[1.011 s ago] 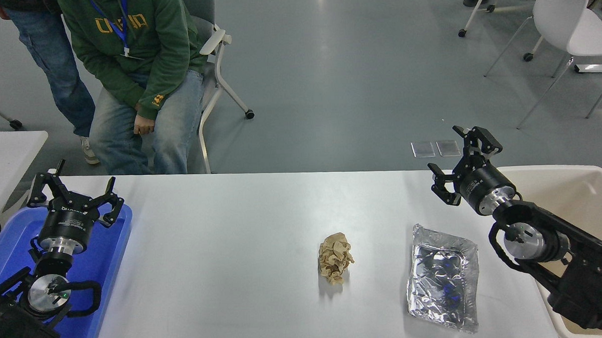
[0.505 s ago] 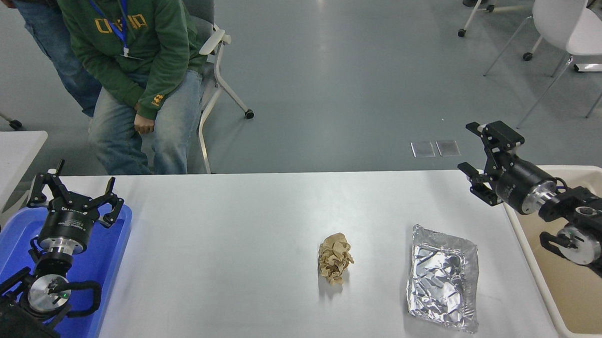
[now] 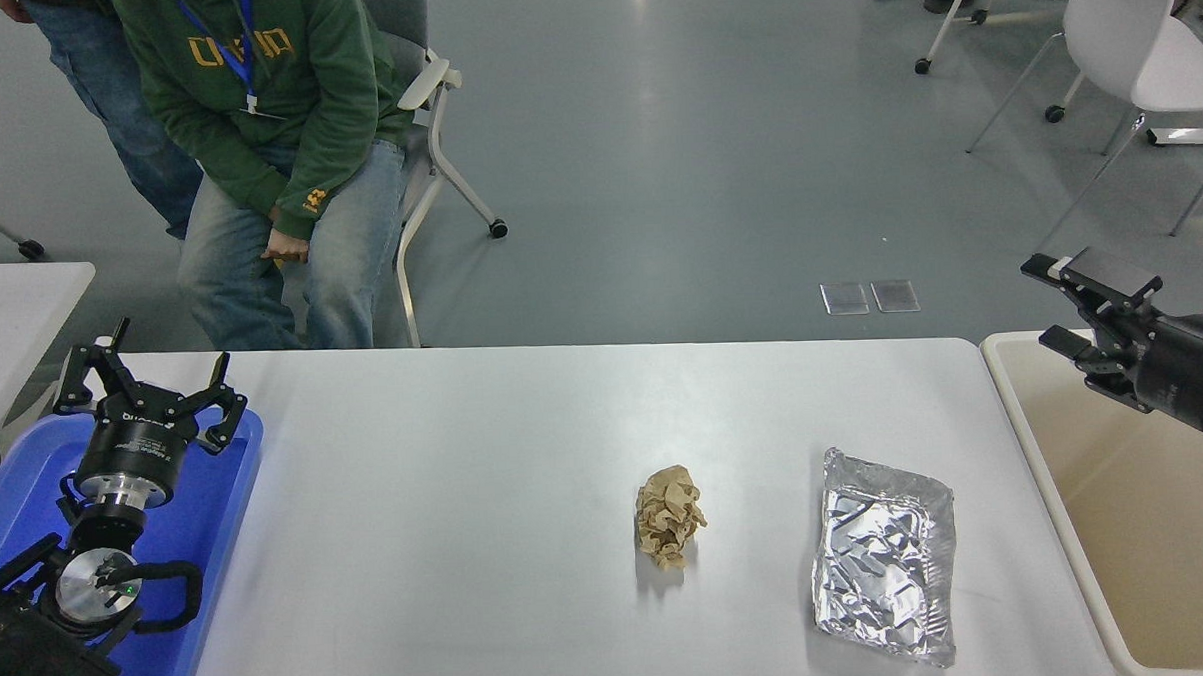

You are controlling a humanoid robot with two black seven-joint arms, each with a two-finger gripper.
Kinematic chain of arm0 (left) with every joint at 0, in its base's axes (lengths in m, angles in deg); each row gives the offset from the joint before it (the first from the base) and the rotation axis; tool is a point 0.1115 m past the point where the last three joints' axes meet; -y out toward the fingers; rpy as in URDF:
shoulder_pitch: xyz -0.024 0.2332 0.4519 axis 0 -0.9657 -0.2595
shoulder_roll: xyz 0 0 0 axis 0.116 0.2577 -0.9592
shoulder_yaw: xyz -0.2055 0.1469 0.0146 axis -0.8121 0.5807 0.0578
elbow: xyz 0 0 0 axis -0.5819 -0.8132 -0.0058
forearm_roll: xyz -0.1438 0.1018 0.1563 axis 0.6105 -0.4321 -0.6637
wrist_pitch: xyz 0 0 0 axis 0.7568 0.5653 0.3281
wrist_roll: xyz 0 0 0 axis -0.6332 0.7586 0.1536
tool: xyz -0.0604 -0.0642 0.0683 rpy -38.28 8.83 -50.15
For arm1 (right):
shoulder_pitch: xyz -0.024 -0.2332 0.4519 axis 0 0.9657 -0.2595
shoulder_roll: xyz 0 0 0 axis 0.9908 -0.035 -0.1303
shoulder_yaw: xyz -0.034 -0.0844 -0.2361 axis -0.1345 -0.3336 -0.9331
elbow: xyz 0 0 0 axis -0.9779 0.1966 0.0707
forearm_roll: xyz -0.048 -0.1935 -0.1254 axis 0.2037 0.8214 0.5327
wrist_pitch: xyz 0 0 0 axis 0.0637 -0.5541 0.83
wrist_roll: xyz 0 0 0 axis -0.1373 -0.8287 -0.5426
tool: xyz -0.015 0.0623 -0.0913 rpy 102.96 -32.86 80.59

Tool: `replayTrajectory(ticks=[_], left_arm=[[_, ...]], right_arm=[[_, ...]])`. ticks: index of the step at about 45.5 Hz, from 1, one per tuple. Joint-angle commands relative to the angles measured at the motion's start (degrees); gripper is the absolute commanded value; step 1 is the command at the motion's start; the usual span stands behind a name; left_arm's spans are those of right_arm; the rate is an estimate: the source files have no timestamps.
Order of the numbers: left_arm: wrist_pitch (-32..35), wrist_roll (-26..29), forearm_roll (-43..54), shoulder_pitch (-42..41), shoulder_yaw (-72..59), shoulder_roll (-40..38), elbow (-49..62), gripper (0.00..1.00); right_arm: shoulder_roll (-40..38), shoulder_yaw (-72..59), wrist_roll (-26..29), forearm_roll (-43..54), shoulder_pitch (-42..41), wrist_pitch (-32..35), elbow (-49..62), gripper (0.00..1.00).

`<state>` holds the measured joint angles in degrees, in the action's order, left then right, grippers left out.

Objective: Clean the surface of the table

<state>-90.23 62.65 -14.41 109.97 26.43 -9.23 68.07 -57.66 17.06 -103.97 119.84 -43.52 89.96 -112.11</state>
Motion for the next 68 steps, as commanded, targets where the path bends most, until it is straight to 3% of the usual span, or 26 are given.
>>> replayTrajectory(ticks=[1, 5, 15, 47, 68], left_arm=[[0.0, 0.0, 0.0, 0.0, 0.0, 0.0, 0.0, 1.0], [0.0, 0.0, 0.0, 0.0, 0.0, 0.0, 0.0, 1.0], [0.0, 0.0, 0.0, 0.0, 0.0, 0.0, 0.0, 1.0], [0.0, 0.0, 0.0, 0.0, 0.0, 0.0, 0.0, 1.0], [0.0, 0.0, 0.0, 0.0, 0.0, 0.0, 0.0, 1.0]], right_arm=[[-0.95, -0.25, 0.0, 0.96, 0.34, 0.48, -0.58, 1.0], [-0.86, -0.25, 0.0, 3.5, 0.34, 0.48, -0.58, 1.0], [-0.77, -2.53, 0.0, 20.28, 0.87, -1.28, -0.58, 0.99], [-0.42, -15.54, 0.96, 50.43, -0.45, -2.07, -4.44, 0.99], [8.72, -19.5, 10.45, 53.08, -2.38, -1.28, -3.22, 0.99]])
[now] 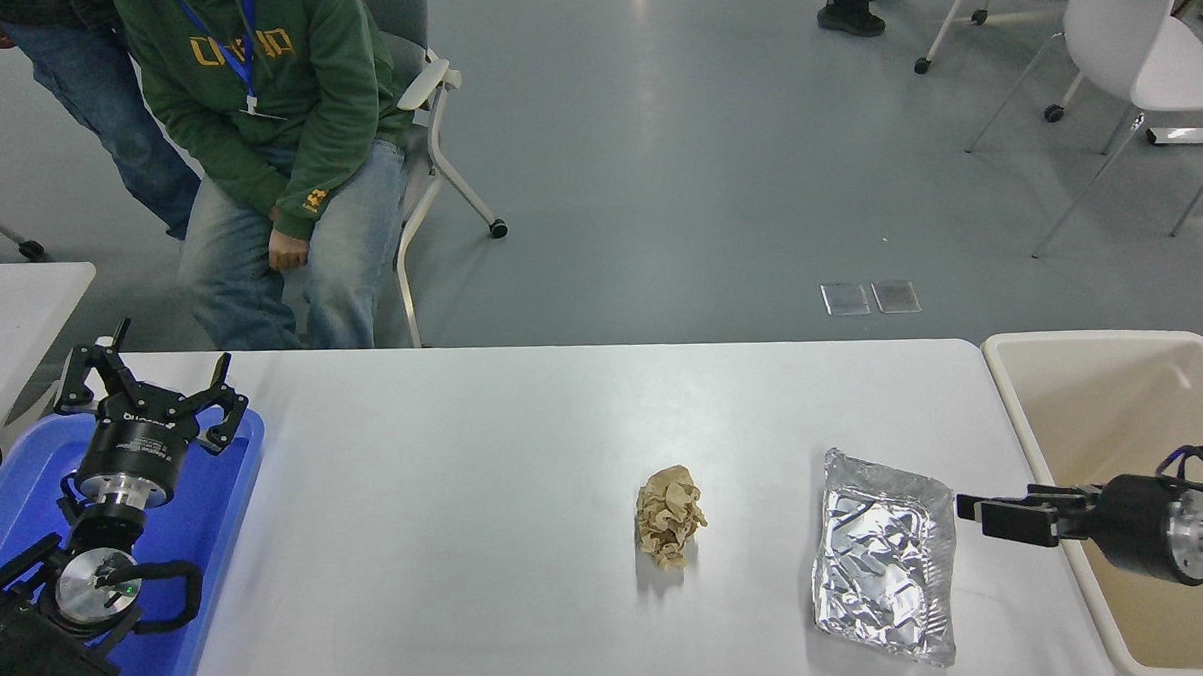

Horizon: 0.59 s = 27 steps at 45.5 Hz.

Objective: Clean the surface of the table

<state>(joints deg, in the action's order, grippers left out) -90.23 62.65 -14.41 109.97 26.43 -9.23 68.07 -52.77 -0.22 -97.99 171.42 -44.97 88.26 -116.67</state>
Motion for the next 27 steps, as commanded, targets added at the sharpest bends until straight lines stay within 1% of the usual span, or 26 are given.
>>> replayTrajectory(ticks=[1, 6, 14, 20, 27], left_arm=[[0.0, 0.0, 0.0, 0.0, 0.0, 0.0, 0.0, 1.0], [0.0, 0.0, 0.0, 0.0, 0.0, 0.0, 0.0, 1.0], [0.0, 0.0, 0.0, 0.0, 0.0, 0.0, 0.0, 1.0], [0.0, 0.0, 0.0, 0.0, 0.0, 0.0, 0.0, 1.0], [0.0, 0.0, 0.0, 0.0, 0.0, 0.0, 0.0, 1.0]], right_arm=[[4.1, -2.22, 4.92, 1.33, -0.93, 0.6, 1.52, 0.99], [5.07, -2.3, 7.81, 0.8, -0.85, 1.74, 2.05, 0.99], [7.35, -2.56, 10.98, 0.63, -0.76, 3.59, 4.15, 0.99], [8.06, -2.92, 11.95, -0.25, -0.85, 3.94, 5.91, 0.99], [8.49, -3.01, 12.48, -5.78, -0.93, 5.7, 6.0, 0.99]])
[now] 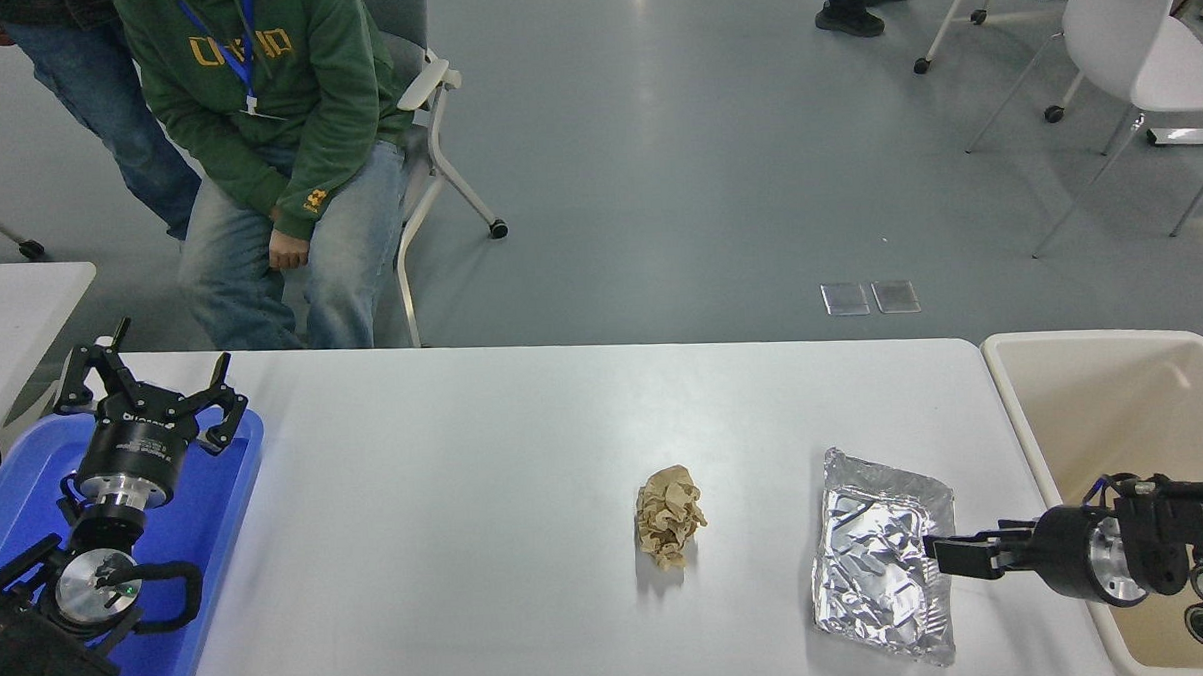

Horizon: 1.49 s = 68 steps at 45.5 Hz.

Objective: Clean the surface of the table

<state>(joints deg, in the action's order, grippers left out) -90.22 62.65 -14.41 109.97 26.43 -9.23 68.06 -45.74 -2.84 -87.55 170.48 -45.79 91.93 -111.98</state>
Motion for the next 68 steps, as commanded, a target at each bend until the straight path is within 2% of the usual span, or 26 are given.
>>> replayTrajectory(ticks=[1, 14, 38, 41, 51, 55, 57, 65, 67, 68], left_arm=[[0.0, 0.0, 0.0, 0.0, 0.09, 0.0, 0.0, 1.0], [0.0, 0.0, 0.0, 0.0, 0.0, 0.0, 0.0, 1.0], [0.0, 0.0, 0.0, 0.0, 0.0, 0.0, 0.0, 1.0], [0.0, 0.0, 0.0, 0.0, 0.0, 0.0, 0.0, 1.0], [0.0, 0.0, 0.0, 0.0, 0.0, 0.0, 0.0, 1.0], [0.0, 0.0, 0.0, 0.0, 0.0, 0.0, 0.0, 1.0], [0.0, 0.0, 0.0, 0.0, 0.0, 0.0, 0.0, 1.0], [0.0, 0.0, 0.0, 0.0, 0.0, 0.0, 0.0, 1.0], [0.0, 0.0, 0.0, 0.0, 0.0, 0.0, 0.0, 1.0], [0.0, 0.0, 0.0, 0.0, 0.0, 0.0, 0.0, 1.0]], right_arm=[[1.73, -0.39, 2.29, -5.29, -0.12, 2.12, 1.32, 0.99], [4.54, -0.39, 4.49, -8.01, 0.15, 2.29, 2.19, 0.99], [9.55, -0.56, 4.49, -9.16, 0.5, 2.21, 9.75, 0.98], [10.16, -0.57, 4.49, -9.16, 0.59, 2.21, 10.54, 0.97], [11.75, -0.57, 4.49, -9.16, 0.68, 2.21, 11.34, 0.84], [11.75, -0.57, 4.49, -9.16, 0.68, 2.21, 11.34, 0.73], [11.75, -0.57, 4.49, -9.16, 0.59, 2.21, 11.34, 0.65], [11.49, -1.0, 4.49, -9.33, -0.03, 3.17, 11.25, 0.09], [11.4, -0.92, 4.49, -9.33, -0.03, 3.87, 11.25, 0.0], [11.31, -0.83, 4.49, -9.33, -0.12, 4.14, 11.25, 0.0]])
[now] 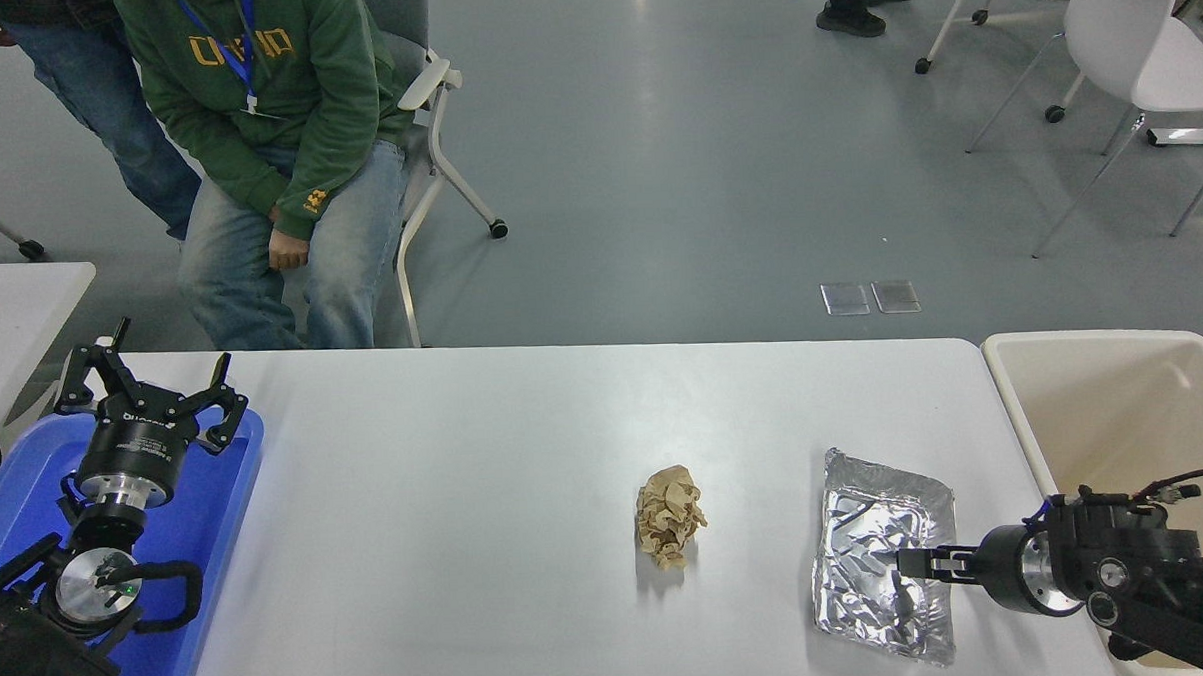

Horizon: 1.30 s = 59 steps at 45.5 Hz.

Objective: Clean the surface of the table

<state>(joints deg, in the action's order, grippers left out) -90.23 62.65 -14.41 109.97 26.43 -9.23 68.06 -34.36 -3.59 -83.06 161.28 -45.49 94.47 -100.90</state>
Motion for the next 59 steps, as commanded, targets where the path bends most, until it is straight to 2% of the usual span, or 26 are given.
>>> replayTrajectory(ticks=[1, 37, 59], left_arm=[[0.0, 0.0, 0.0, 0.0, 0.0, 0.0, 0.0, 1.0], [0.0, 0.0, 0.0, 0.0, 0.0, 0.0, 0.0, 1.0], [0.0, 0.0, 0.0, 0.0, 0.0, 0.0, 0.0, 1.0]], right_arm=[[-0.07, 0.1, 0.01, -0.23, -0.41, 1.77, 0.16, 0.0], [-3.15, 0.8, -0.17, -5.76, -1.99, 3.97, -1.6, 0.0], [-12.99, 0.8, -0.26, -9.81, -8.67, 7.05, -9.33, 0.0]])
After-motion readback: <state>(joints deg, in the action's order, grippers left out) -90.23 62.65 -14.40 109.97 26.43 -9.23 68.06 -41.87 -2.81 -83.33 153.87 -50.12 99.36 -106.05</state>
